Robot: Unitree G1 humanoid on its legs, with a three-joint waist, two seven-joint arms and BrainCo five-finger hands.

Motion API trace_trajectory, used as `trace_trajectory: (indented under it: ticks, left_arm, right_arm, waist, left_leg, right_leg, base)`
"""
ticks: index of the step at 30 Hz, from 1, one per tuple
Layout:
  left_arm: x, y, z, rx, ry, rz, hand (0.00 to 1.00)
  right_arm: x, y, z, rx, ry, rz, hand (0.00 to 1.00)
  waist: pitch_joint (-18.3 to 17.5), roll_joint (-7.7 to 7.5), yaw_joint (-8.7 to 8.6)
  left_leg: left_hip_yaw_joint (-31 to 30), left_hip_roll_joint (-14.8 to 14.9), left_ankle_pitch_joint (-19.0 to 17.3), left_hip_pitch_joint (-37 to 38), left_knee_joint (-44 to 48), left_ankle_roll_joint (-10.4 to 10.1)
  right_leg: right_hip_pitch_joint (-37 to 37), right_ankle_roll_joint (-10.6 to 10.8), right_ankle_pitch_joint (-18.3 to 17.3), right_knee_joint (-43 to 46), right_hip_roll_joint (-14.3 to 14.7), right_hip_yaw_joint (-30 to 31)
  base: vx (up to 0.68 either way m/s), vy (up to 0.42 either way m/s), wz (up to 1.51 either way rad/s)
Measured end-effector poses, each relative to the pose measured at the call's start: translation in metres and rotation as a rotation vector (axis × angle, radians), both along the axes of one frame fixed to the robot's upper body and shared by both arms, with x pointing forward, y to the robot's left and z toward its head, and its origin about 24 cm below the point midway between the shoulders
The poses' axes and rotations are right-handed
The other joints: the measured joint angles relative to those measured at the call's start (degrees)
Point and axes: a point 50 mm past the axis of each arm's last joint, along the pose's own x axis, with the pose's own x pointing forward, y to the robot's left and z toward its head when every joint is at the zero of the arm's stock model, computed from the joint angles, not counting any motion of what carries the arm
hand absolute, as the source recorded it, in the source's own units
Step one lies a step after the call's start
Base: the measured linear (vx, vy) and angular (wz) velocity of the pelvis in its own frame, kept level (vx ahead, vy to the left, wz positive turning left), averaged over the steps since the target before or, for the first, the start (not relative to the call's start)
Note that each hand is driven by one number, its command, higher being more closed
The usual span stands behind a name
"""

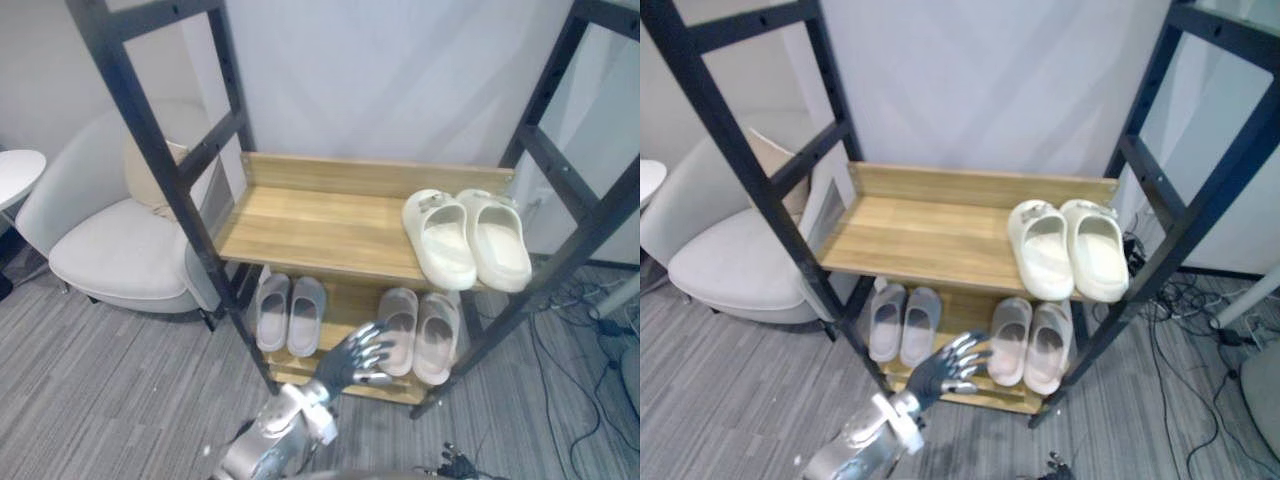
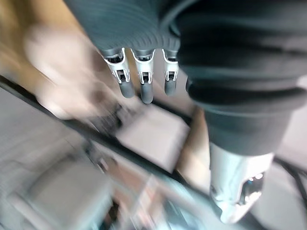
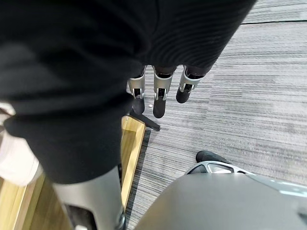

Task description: Organize the slippers on the shoe rack

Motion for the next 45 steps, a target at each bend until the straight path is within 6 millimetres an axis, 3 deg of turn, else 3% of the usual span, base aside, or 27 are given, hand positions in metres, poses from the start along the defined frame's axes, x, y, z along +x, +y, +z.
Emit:
trace_trajectory:
  ticks: [2, 5, 6, 14, 21, 23, 24, 25, 26, 27, 29, 30, 31, 32, 33, 34, 36, 37, 39, 40, 41, 42, 43, 44, 45]
  left_arm:
    - [-0.007, 0.025, -0.027, 0.163, 0.082, 0.064, 0.0]
    - [-0.015, 0.046, -0.044, 0.279, 0.15, 0.13, 0.0]
    - [-0.024, 0.061, -0.057, 0.366, 0.211, 0.187, 0.0]
    - [-0.062, 0.12, -0.084, 0.616, 0.43, 0.412, 0.0]
    - [-0.067, 0.127, -0.086, 0.658, 0.458, 0.485, 0.0]
    - [-0.065, 0.126, -0.085, 0.648, 0.455, 0.518, 0.0]
    - [-0.064, 0.126, -0.085, 0.647, 0.451, 0.522, 0.0]
    - [-0.061, 0.128, -0.084, 0.649, 0.439, 0.529, 0.0]
    - [-0.057, 0.127, -0.083, 0.647, 0.428, 0.53, 0.0]
    - [-0.055, 0.126, -0.082, 0.648, 0.423, 0.53, 0.0]
    - [-0.053, 0.125, -0.082, 0.648, 0.417, 0.529, 0.0]
    - [-0.051, 0.122, -0.081, 0.641, 0.407, 0.529, 0.0]
    - [-0.048, 0.119, -0.08, 0.635, 0.395, 0.529, 0.0]
    - [-0.044, 0.115, -0.079, 0.629, 0.381, 0.515, 0.0]
    - [-0.041, 0.114, -0.078, 0.627, 0.369, 0.513, 0.0]
    - [-0.039, 0.114, -0.077, 0.627, 0.362, 0.511, 0.0]
    - [-0.032, 0.112, -0.075, 0.621, 0.347, 0.51, 0.0]
    - [-0.028, 0.104, -0.075, 0.6, 0.341, 0.505, 0.0]
    - [-0.027, 0.1, -0.075, 0.588, 0.337, 0.502, 0.0]
    - [-0.024, 0.097, -0.074, 0.583, 0.328, 0.494, 0.0]
    - [-0.021, 0.096, -0.073, 0.587, 0.316, 0.484, 0.0]
    - [-0.018, 0.097, -0.072, 0.587, 0.306, 0.482, 0.0]
    - [-0.014, 0.096, -0.071, 0.589, 0.3, 0.476, 0.0]
    - [-0.014, 0.095, -0.072, 0.59, 0.304, 0.472, 0.0]
    - [-0.014, 0.095, -0.072, 0.59, 0.304, 0.472, 0.0]
  right_arm:
    - [0.0, 0.001, 0.0, 0.001, 0.002, 0.003, 0.0]
    - [0.0, 0.004, -0.001, 0.007, 0.001, 0.001, 0.0]
    - [0.0, 0.005, -0.001, 0.009, 0.0, 0.0, 0.0]
    - [0.003, 0.008, -0.001, 0.011, -0.007, 0.0, 0.0]
    - [0.015, 0.009, 0.001, 0.004, -0.035, 0.014, 0.0]
    - [0.022, 0.009, 0.003, 0.0, -0.052, 0.02, 0.0]
    - [0.023, 0.01, 0.003, 0.001, -0.055, 0.022, 0.0]
    - [0.026, 0.013, 0.003, 0.006, -0.057, 0.042, 0.0]
    - [0.031, 0.013, 0.004, 0.002, -0.068, 0.059, 0.0]
    - [0.034, 0.012, 0.005, 0.0, -0.075, 0.06, 0.0]
    - [0.036, 0.014, 0.006, 0.001, -0.081, 0.065, 0.0]
    - [0.038, 0.015, 0.006, 0.002, -0.084, 0.079, 0.0]
    - [0.038, 0.017, 0.006, 0.002, -0.084, 0.087, 0.0]
    - [0.041, 0.019, 0.006, 0.006, -0.092, 0.098, 0.0]
    - [0.047, 0.023, 0.007, 0.016, -0.107, 0.099, 0.0]
    - [0.051, 0.025, 0.008, 0.021, -0.116, 0.101, 0.0]
    - [0.064, 0.034, 0.012, 0.04, -0.15, 0.111, 0.0]
    - [0.071, 0.039, 0.013, 0.05, -0.162, 0.122, 0.0]
    - [0.071, 0.043, 0.013, 0.059, -0.165, 0.122, 0.0]
    - [0.074, 0.044, 0.014, 0.057, -0.173, 0.119, 0.0]
    - [0.08, 0.043, 0.016, 0.047, -0.188, 0.117, 0.0]
    - [0.081, 0.045, 0.016, 0.048, -0.194, 0.116, 0.0]
    - [0.084, 0.04, 0.018, 0.03, -0.204, 0.1, 0.0]
    - [0.081, 0.038, 0.017, 0.022, -0.196, 0.091, 0.0]
    - [0.079, 0.037, 0.016, 0.021, -0.191, 0.088, 0.0]
  waist:
    - [-0.1, -0.41, 0.28]
    - [-0.2, -0.59, 0.3]
    - [-0.3, -0.73, 0.29]
    - [0.0, -1.83, 0.37]
    - [0.6, -1.5, 0.63]
    - [1.1, -1.7, 0.8]
    - [1.3, -2.03, 0.89]
    - [2.0, -2.59, 1.06]
    - [2.7, -3.16, 1.23]
    - [3.3, -2.71, 1.18]
    - [3.7, -3.05, 1.11]
    - [3.9, -3.2, 1.08]
    - [3.9, -3.32, 0.94]
    - [3.7, -3.73, 0.94]
    - [3.9, -4.31, 1.02]
    - [4.0, -4.95, 1.1]
    - [6.0, -3.4, 2.3]
    - [7.2, -1.15, 2.67]
    - [7.5, 0.06, 2.66]
    - [7.9, 0.61, 2.68]
    - [8.0, 0.43, 2.75]
    - [8.2, 0.14, 2.62]
    - [8.5, 0.72, 2.18]
    - [8.6, 0.54, 1.8]
    - [8.6, 0.66, 1.72]
  left_leg:
    - [0.0, 0.2, 0.0, -0.1, -0.1, 0.0]
    - [0.0, 0.4, -0.1, -0.1, -0.1, -0.1]
    - [0.0, 0.5, 0.0, -0.3, -0.1, -0.4]
    - [0.2, 0.6, -0.2, -0.3, -0.5, -0.8]
    - [0.6, 0.6, -0.5, -1.0, -0.8, -0.8]
    - [0.3, 0.4, -2.0, -2.2, 1.3, -0.6]
    - [0.1, 0.2, -2.2, -2.3, 1.7, -0.7]
    - [-0.4, -0.8, -3.1, -2.8, 2.6, -0.2]
    - [-1.9, -1.0, -3.6, -2.9, 3.4, -0.4]
    - [-3.3, -1.2, -3.7, -3.0, 3.9, -0.4]
    - [-6.2, -1.6, -3.6, -3.0, 4.3, -0.7]
    - [-9.2, -2.1, -3.4, -3.6, 4.8, -0.7]
    - [-11.3, -2.6, -3.3, -4.5, 5.3, -0.7]
    - [-14.9, -3.7, -2.1, -6.6, 5.7, -1.0]
    - [-17.8, -5.0, -1.3, -9.3, 6.3, -1.7]
    - [-18.8, -5.3, -1.1, -10.1, 6.6, -2.0]
    - [-21.6, -5.0, -0.6, -12.9, 8.1, -2.8]
    - [-24.3, -4.0, 0.0, -14.9, 9.4, -3.8]
    - [-25.5, -3.3, 0.6, -16.3, 10.5, -4.6]
    - [-24.0, -2.3, 2.7, -17.7, 10.9, -4.2]
    - [-17.4, -0.7, 5.5, -18.6, 9.0, -1.7]
    - [-13.8, -0.3, 4.8, -19.2, 9.7, -1.0]
    - [1.0, 2.0, 0.6, -21.7, 17.8, 3.1]
    - [10.6, 4.2, -3.1, -22.9, 24.7, 5.5]
    - [13.4, 4.9, -4.1, -23.0, 26.6, 6.1]
  right_leg:
    - [0.0, 0.0, 0.0, -0.3, 0.3, 0.1]
    - [0.0, 0.0, 0.0, -0.4, 0.5, 0.2]
    - [-0.1, -0.1, 0.0, -0.4, 0.7, 0.4]
    - [-0.5, -0.3, 0.0, -0.4, 0.9, 0.7]
    - [-2.3, -0.3, -0.7, 0.6, 0.8, 1.4]
    - [-7.2, 0.4, -6.7, 11.6, -1.8, 1.4]
    - [-7.8, 0.4, -7.6, 13.6, -2.4, 1.4]
    - [-10.2, 1.1, -10.7, 20.4, -4.8, 1.6]
    - [-12.6, 1.6, -11.4, 27.7, -6.2, 4.5]
    - [-14.2, 1.5, -11.3, 32.1, -6.3, 7.5]
    - [-14.6, 1.3, -11.4, 35.9, -5.7, 12.8]
    - [-14.4, 0.4, -11.9, 37.3, -4.4, 18.4]
    - [-14.2, -0.8, -12.8, 37.6, -3.7, 21.3]
    - [-13.8, -2.0, -15.9, 35.4, -2.3, 27.2]
    - [-11.9, -1.7, -18.7, 31.0, -2.3, 30.2]
    - [-11.2, -1.2, -19.3, 29.3, -2.3, 30.3]
    - [-8.6, -0.1, -20.1, 23.8, -2.0, 27.0]
    - [-6.4, 0.1, -19.8, 20.8, -0.5, 23.9]
    - [-5.0, -0.6, -19.4, 19.6, 0.9, 20.9]
    - [-4.1, -1.5, -18.7, 18.8, 2.0, 17.7]
    - [-4.3, -2.4, -17.8, 17.9, 2.0, 14.9]
    - [-4.3, -2.8, -17.6, 17.4, 1.9, 14.0]
    - [-4.2, -3.3, -17.3, 17.4, 1.9, 10.6]
    - [-4.0, -3.3, -17.3, 18.0, 1.6, 7.6]
    - [-3.8, -3.3, -17.3, 18.1, 1.5, 6.7]
  base:
    - [0.0, 0.0, 0.0]
    - [0.02, 0.001, -0.01]
    - [0.06, 0.005, -0.03]
    - [0.06, 0.014, -0.01]
    - [0.02, 0.015, -0.05]
    - [0.0, 0.014, 0.03]
    - [0.01, 0.016, 0.2]
    - [0.02, -0.035, 0.35]
    - [0.02, -0.032, 0.56]
    - [0.02, -0.033, 0.72]
    - [0.02, -0.038, 0.88]
    - [0.02, -0.1, 1.09]
    - [0.03, -0.22, 1.64]
    - [0.01, -0.254, 1.67]
    - [0.0, -0.266, 1.53]
    - [-0.06, -0.229, 1.13]
    - [-0.07, -0.181, 0.85]
    - [-0.03, -0.137, 0.84]
    - [-0.07, -0.141, 1.05]
    - [-0.13, -0.125, 1.26]
    - [-0.11, -0.074, 1.01]
    - [-0.13, -0.066, 1.0]
    - [-0.1, -0.055, 1.12]
    - [-0.1, -0.053, 1.16]
    - [-0.08, 0.008, 1.13]
